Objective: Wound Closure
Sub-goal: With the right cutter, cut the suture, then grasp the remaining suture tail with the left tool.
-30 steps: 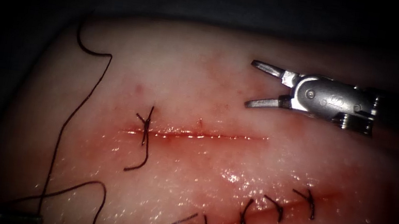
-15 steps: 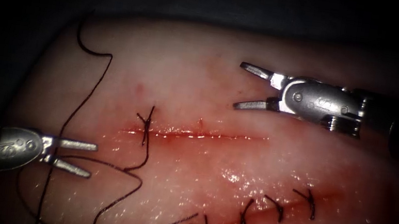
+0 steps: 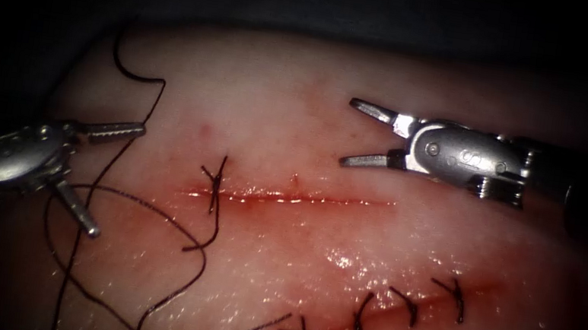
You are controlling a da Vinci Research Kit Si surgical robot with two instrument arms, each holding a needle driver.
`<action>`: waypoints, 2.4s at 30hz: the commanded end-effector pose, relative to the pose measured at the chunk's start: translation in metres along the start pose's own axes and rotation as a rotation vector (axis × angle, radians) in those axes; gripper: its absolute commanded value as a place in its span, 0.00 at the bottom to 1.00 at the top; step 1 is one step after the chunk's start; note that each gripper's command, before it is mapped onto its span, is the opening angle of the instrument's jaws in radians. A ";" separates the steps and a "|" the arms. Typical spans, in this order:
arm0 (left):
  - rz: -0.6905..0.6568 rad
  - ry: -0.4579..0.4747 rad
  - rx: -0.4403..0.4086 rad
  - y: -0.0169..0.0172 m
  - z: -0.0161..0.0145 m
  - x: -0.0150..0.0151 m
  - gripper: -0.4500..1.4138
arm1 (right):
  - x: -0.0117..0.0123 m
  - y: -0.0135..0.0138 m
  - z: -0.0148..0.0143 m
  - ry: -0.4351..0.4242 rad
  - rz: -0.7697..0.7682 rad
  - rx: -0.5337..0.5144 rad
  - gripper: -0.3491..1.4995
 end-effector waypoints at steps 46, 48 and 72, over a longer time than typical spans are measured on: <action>0.162 -0.345 0.570 -0.0037 0.0106 -0.0061 0.38 | -0.0007 -0.0013 0.0026 -0.013 0.019 0.009 0.96; 0.164 -0.386 0.560 -0.0034 0.0115 -0.0065 0.38 | -0.0007 -0.0014 0.0026 -0.013 0.018 0.009 0.96; 0.212 -0.706 0.627 0.0024 0.0121 -0.0108 0.35 | -0.0005 -0.0016 0.0029 -0.015 0.023 0.006 0.96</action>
